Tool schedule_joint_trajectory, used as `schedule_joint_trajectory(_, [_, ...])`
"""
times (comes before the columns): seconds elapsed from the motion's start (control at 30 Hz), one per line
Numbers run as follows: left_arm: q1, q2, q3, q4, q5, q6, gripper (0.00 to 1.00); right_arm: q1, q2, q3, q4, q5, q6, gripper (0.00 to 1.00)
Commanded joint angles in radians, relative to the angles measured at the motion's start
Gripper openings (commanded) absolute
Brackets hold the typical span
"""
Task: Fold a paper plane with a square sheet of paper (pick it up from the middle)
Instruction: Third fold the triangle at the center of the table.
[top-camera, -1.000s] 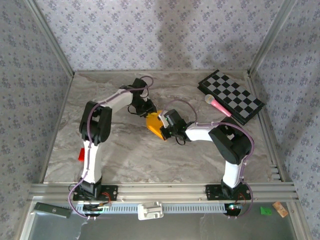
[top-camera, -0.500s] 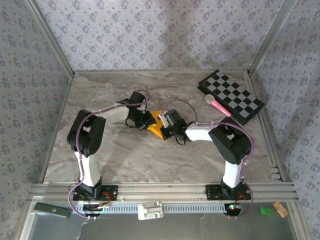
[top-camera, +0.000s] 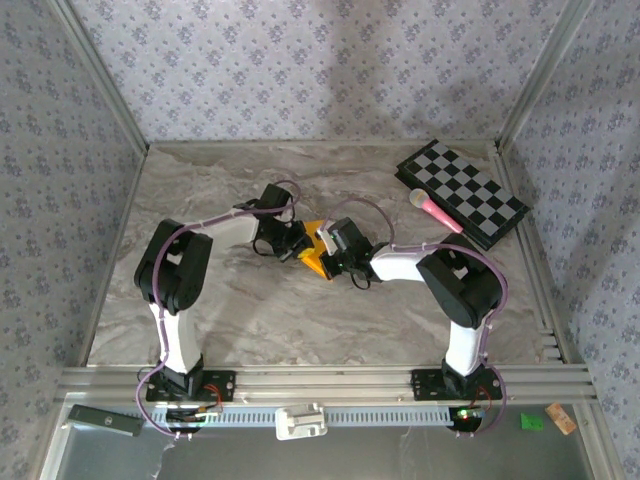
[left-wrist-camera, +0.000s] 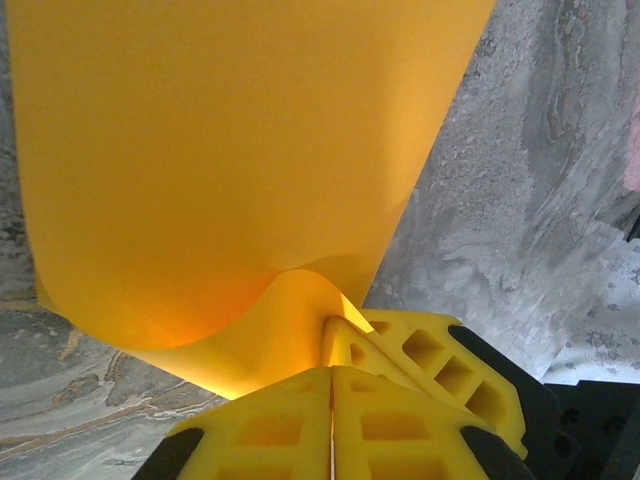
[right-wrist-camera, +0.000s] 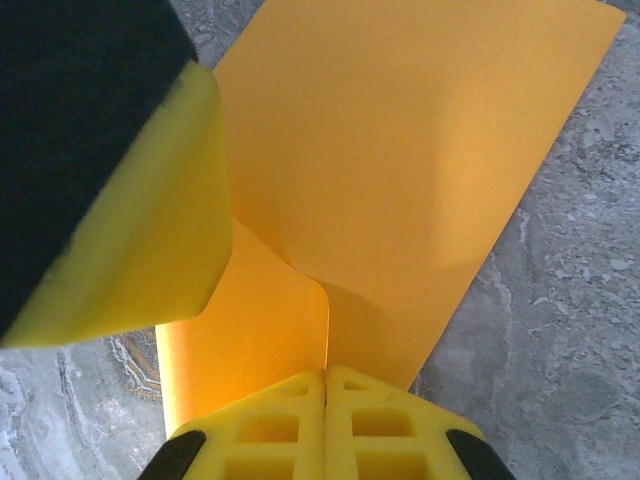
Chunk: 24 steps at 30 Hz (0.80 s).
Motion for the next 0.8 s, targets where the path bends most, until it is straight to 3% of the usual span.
schedule_joint_trajectory(0.0, [-0.006, 0.012, -0.012, 0.012, 0.017, 0.018, 0.08, -0.007, 0.03, 0.012, -0.054, 0.001, 0.003, 0.0])
schedule_joint_trajectory(0.77, [-0.005, 0.053, -0.029, -0.009, -0.007, 0.053, 0.06, -0.008, 0.028, 0.013, -0.067, 0.011, 0.005, 0.0])
